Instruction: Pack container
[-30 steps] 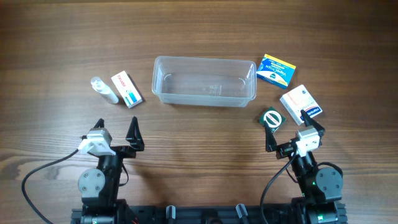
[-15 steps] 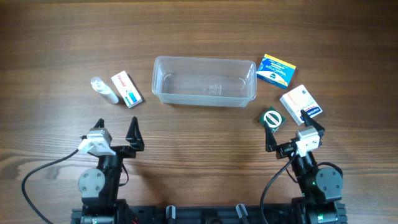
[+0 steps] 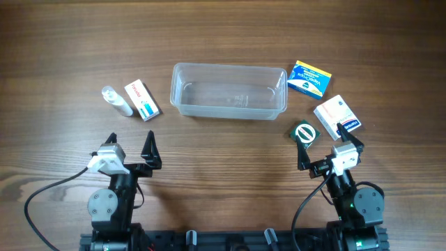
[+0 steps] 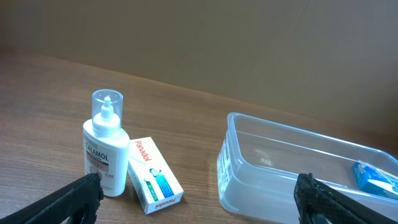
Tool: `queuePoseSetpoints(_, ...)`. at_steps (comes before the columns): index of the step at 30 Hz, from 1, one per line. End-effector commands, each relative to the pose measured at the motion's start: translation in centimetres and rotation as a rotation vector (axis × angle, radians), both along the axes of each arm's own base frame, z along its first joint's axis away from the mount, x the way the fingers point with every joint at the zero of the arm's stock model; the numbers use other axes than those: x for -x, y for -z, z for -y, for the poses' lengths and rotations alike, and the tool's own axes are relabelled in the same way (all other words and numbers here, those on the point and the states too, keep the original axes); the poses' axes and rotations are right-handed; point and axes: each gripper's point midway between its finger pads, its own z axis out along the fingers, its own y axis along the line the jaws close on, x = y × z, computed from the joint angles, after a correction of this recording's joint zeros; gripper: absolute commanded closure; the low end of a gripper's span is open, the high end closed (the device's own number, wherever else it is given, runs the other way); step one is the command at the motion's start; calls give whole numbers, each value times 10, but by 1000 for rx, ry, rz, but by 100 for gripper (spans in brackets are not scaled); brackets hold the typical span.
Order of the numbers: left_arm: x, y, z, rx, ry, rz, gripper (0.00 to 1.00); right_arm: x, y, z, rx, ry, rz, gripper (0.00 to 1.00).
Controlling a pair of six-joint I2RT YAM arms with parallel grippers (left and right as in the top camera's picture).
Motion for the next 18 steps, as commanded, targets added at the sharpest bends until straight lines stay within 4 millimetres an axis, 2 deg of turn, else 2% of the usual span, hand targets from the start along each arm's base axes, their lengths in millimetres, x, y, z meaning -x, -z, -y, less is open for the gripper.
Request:
queuePoseSetpoints(1,0,3,-1,-16,-8,0,0,1,-1,-4,8,-22,8,0)
queuePoseSetpoints(3,0,3,6,29,31,-2,0,1,-1,-4,8,-22,8,0)
queuePoseSetpoints(6,0,2,6,156,22,-9,0,1,-1,-4,8,-22,8,0)
queuePoseSetpoints(8,0,1,6,155,24,-2,0,1,-1,-4,8,-22,8,0)
queuePoseSetpoints(11,2,-8,22,158,117,17,0,1,-1,-4,8,-22,8,0)
queuePoseSetpoints(14,10,-42,22,155,123,47,0,1,-1,-4,8,-22,8,0)
queuePoseSetpoints(18,21,-89,13,145,63,11,0,1,-1,-4,8,-22,8,0)
